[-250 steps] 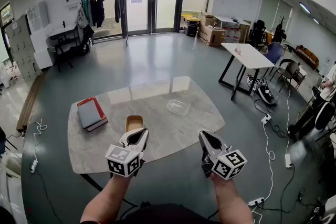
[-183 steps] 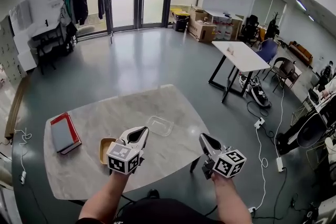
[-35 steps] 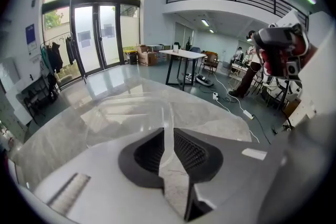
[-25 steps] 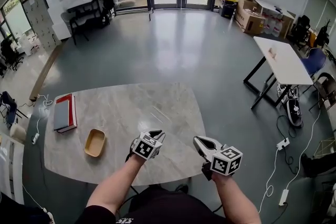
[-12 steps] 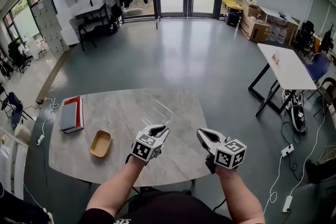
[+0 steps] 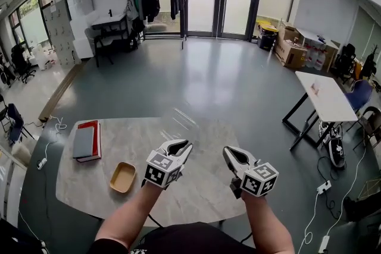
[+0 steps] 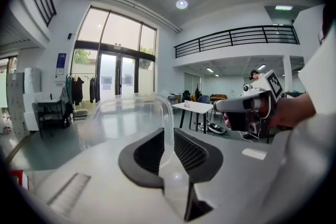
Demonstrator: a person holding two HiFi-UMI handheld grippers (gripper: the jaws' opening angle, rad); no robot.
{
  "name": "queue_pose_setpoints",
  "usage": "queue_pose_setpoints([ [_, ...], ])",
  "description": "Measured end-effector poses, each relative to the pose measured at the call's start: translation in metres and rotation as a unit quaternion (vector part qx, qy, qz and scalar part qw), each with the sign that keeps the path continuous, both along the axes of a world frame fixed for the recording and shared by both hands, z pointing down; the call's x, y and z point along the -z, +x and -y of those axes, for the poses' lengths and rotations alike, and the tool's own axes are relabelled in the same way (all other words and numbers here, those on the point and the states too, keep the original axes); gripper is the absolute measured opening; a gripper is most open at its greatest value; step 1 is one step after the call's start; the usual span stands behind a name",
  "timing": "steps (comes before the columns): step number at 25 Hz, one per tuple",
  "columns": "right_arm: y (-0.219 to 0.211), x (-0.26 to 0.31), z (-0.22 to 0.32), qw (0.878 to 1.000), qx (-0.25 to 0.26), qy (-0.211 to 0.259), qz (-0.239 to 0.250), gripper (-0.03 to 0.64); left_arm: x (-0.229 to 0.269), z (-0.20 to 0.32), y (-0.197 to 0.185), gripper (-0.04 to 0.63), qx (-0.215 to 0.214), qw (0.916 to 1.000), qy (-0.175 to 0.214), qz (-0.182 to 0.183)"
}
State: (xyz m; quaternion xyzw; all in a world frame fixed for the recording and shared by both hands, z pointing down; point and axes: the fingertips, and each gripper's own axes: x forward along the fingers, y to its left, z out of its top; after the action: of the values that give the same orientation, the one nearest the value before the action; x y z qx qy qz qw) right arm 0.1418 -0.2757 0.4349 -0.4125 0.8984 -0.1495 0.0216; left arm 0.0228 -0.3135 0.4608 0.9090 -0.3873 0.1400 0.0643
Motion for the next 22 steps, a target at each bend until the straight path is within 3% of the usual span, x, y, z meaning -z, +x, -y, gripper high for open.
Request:
queue_pose_setpoints([
  [9, -0.028, 0.007, 0.0, 1.0, 0.006, 0.02, -0.013, 0.014, 0.018, -0.001, -0.045, 0.058, 0.03, 0.9989, 0.026, -0.024],
  [19, -0.037, 0.012, -0.02, 0.999, 0.008, 0.038, -0.015, 0.012, 0.03, -0.026, -0.073, 0.058, 0.057, 0.9941, 0.048, -0.079],
  [22, -0.036, 0.015, -0.023, 0.999, 0.011, 0.041, -0.014, 0.012, 0.037, -0.027, -0.075, 0.058, 0.054, 0.9935, 0.059, -0.081],
])
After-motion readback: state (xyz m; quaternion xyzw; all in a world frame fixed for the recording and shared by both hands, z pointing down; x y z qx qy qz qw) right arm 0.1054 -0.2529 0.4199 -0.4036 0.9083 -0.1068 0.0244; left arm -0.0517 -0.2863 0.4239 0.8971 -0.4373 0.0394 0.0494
